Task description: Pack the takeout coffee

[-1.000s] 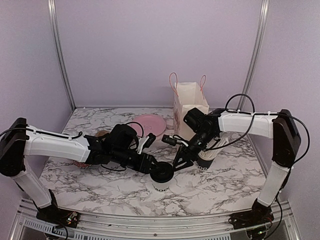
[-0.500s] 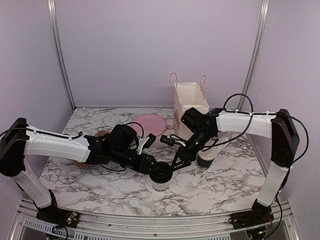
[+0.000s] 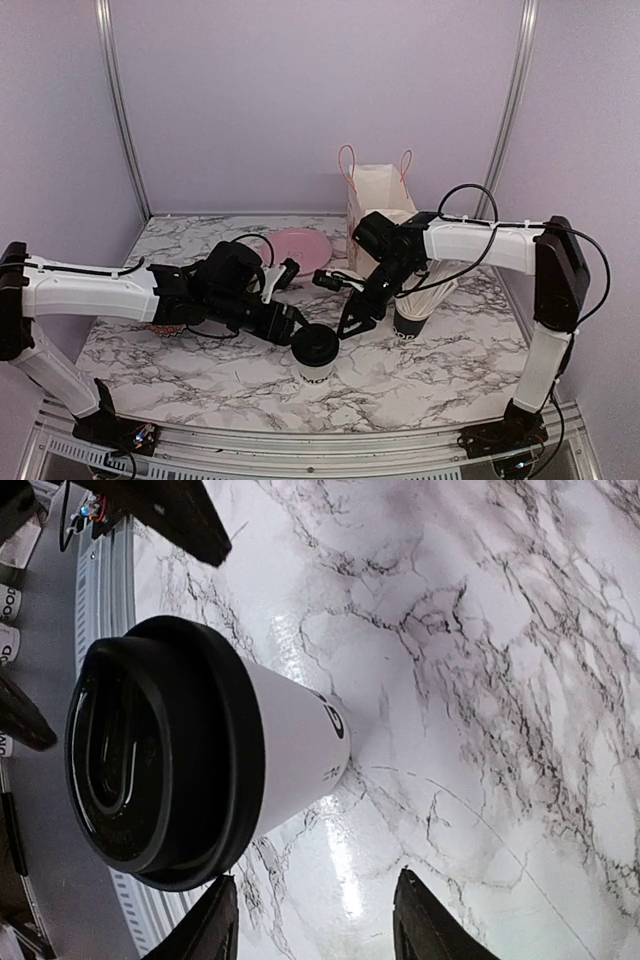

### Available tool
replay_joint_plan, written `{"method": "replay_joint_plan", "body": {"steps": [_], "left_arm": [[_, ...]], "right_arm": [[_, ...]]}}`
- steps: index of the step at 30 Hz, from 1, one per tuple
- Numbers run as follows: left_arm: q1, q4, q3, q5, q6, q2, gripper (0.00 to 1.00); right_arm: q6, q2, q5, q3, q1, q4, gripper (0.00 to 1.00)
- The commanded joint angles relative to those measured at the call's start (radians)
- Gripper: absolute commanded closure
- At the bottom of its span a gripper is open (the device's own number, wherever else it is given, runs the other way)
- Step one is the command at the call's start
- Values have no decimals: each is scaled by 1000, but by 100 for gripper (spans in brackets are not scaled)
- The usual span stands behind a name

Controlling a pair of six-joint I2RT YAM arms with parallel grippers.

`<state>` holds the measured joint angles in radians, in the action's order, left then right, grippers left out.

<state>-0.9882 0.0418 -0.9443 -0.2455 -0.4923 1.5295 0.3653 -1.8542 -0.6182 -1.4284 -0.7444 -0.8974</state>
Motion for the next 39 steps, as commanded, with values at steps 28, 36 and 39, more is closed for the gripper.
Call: {"method": "replay_joint_plan", "body": {"steps": [28,36,39], "left_arm": [[61,-16,33,-10,-54,1,51],[62,-32,70,-42,-70,-1,58],[62,-32,91,-50,-79,-5,61]], "right_arm": [[110,31,71,-41,-107,-28,15],[70,-13,134,-57,-107,-11,15],[52,-29,199,-46,-106,6,15]]}}
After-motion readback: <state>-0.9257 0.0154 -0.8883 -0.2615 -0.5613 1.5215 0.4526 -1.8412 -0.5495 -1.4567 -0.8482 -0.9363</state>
